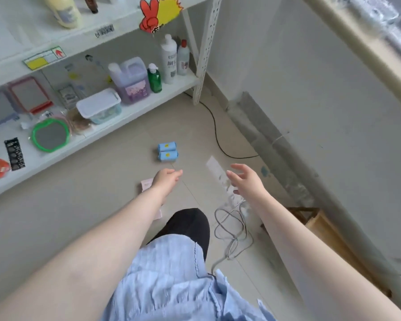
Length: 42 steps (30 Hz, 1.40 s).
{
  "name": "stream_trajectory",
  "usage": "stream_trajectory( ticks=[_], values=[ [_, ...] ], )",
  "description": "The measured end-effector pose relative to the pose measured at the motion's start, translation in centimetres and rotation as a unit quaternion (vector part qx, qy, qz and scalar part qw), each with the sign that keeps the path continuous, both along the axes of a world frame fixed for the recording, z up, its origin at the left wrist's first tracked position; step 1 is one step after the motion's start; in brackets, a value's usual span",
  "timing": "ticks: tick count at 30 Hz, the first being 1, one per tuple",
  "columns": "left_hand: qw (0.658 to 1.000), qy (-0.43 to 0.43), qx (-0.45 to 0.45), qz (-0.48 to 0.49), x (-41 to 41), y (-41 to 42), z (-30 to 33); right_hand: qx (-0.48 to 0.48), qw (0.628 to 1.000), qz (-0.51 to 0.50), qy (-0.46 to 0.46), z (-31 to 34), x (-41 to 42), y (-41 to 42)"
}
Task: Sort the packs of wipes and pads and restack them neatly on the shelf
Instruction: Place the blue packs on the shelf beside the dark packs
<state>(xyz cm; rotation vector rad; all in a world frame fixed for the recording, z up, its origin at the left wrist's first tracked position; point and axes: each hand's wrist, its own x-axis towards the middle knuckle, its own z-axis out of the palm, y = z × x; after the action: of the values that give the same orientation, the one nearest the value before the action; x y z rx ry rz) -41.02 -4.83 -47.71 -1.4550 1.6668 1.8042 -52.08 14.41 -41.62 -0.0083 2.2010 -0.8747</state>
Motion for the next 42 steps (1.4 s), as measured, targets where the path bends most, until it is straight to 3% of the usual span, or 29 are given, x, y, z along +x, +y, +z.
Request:
stream_trajectory(
  ticks=[10, 16, 19, 23, 31, 36, 42],
  values=[
    [0.993, -0.024, 0.011, 0.115, -7.7, -6.0, -2.1, -0.009, 0.995, 0.085, -0.051, -2.8, -10.8, -9.6],
    [0.992, -0.068, 0.016, 0.105, -12.0, -11.1, -5.4, -0.002, 0.992, 0.095, -0.086, -8.0, -17.3, -15.1],
    [0.982, -0.083, 0.025, 0.166, -13.1, -13.0, -8.5, 0.000, 0.989, 0.086, -0.121, -11.9, -19.5, -17.5],
    [0.951, -0.095, 0.071, 0.285, -15.0, -12.9, -17.3, 0.009, 0.983, 0.112, -0.143, -20.7, -21.4, -20.6],
    [0.874, -0.108, 0.143, 0.451, -17.9, -12.1, -41.4, 0.046, 0.967, 0.181, -0.175, -46.7, -23.1, -25.1],
    [0.874, -0.122, 0.132, 0.451, -17.7, -13.2, -53.2, 0.023, 0.962, 0.218, -0.164, -60.0, -22.8, -28.3],
    [0.880, -0.077, 0.142, 0.447, -17.4, -14.3, -59.8, -0.007, 0.955, 0.248, -0.163, -66.9, -21.9, -32.0]
  ],
)
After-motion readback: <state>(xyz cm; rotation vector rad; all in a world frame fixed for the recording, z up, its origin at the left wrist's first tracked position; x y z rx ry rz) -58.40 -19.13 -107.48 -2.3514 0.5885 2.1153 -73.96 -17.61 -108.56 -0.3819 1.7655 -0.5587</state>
